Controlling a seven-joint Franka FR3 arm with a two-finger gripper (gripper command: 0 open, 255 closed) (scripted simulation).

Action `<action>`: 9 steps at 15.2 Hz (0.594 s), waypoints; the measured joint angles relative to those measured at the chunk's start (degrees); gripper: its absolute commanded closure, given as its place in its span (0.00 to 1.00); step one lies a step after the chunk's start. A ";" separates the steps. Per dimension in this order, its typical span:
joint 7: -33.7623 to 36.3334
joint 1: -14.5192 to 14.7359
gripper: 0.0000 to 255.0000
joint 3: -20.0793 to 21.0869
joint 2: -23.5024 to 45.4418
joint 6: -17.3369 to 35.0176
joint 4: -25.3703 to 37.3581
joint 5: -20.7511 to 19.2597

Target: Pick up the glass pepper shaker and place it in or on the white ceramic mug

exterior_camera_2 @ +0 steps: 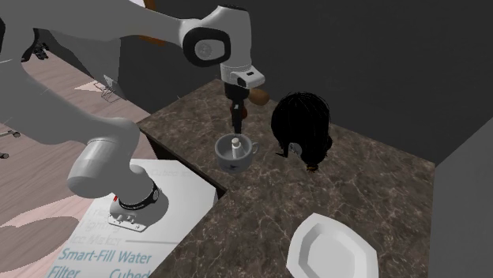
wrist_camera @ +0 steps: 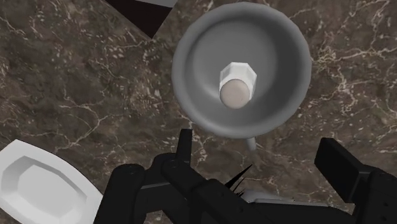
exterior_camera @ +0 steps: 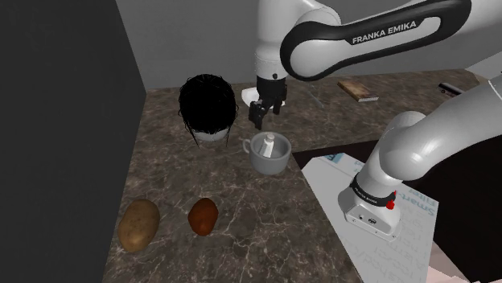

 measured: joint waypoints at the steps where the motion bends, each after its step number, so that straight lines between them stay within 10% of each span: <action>1: -0.05 0.02 0.00 -0.15 -0.35 -1.51 1.18 -0.02; 9: -0.07 0.06 0.00 -0.44 -0.96 -5.17 4.19 -0.06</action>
